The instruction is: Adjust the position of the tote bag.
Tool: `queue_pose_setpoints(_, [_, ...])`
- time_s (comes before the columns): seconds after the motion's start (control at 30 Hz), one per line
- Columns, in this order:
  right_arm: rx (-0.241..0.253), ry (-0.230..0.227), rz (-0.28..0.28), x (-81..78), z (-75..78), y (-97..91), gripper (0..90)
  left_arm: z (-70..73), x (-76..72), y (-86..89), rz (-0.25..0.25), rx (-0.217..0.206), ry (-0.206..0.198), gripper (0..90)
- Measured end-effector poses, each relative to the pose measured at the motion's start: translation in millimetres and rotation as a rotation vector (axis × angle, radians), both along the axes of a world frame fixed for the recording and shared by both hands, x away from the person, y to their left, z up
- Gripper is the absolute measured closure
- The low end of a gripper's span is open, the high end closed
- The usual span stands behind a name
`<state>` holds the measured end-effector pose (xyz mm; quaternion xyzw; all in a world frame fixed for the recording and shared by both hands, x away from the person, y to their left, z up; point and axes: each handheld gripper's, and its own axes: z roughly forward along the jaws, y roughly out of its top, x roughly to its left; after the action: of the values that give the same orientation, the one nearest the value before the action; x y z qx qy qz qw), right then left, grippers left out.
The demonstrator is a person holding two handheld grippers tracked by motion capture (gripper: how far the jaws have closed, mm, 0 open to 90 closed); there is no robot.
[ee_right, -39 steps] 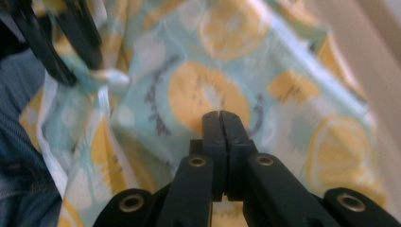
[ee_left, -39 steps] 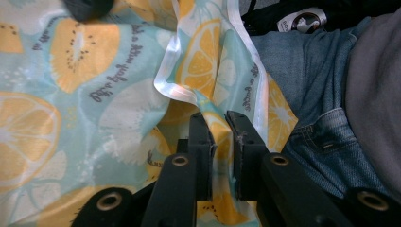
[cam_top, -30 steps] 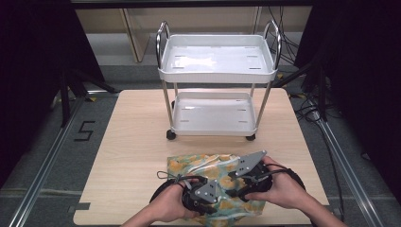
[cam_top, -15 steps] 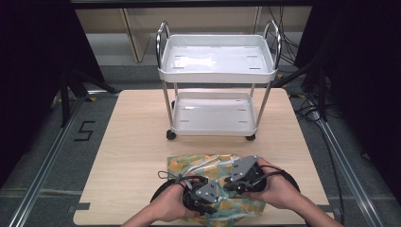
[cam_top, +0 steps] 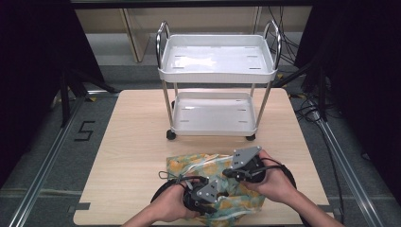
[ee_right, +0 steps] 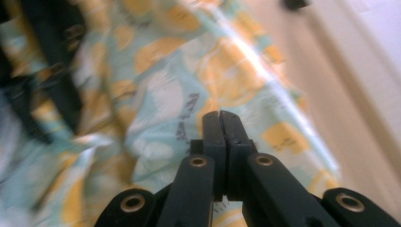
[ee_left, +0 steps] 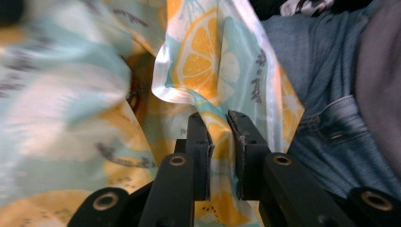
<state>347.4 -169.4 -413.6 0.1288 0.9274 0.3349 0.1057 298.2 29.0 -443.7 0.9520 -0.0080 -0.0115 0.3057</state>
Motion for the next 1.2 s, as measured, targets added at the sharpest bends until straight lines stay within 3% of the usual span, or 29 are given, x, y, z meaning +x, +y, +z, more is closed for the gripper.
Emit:
queue_pose_setpoints(0.23, [-0.026,-0.112,-0.147,25.9,-5.2,0.5,90.0,-2.6,1.4,-0.5,-0.006,0.036,-0.028,79.1])
queue_pose_setpoints(0.3, [-0.023,-0.123,-0.205,32.5,-8.3,-2.1,90.0,-4.4,2.7,0.3,-0.001,0.046,-0.03,79.4])
queue_pose_setpoints(0.37, [-0.05,-0.149,-0.231,38.7,-11.5,-5.0,90.0,-7.1,4.5,1.1,0.005,0.056,-0.031,79.6])
queue_pose_setpoints(0.63, [-0.152,-0.152,-0.287,49.8,-35.4,-15.5,90.0,-17.4,9.0,0.8,0.014,0.087,-0.033,80.0])
queue_pose_setpoints(0.8, [-0.153,-0.135,-0.289,51.2,-41.4,-19.8,90.0,-18.4,8.8,0.5,0.015,0.093,-0.035,80.0])
queue_pose_setpoints(0.83, [-0.174,-0.149,-0.299,52.0,-41.3,-21.4,90.0,-18.5,8.8,0.6,0.015,0.094,-0.035,80.0])
queue_pose_setpoints(1.0, [-0.212,-0.126,-0.314,53.3,-49.0,-27.1,90.0,-19.8,8.4,-0.2,0.02,0.087,-0.034,79.9])
queue_pose_setpoints(1.13, [-0.204,-0.087,-0.326,53.2,-53.2,-32.1,90.0,-20.8,8.3,-1.1,0.026,0.081,-0.033,79.6])
queue_pose_setpoints(1.2, [-0.213,-0.1,-0.327,53.1,-52.0,-32.7,90.0,-21.0,8.6,-1.5,0.029,0.08,-0.032,79.2])
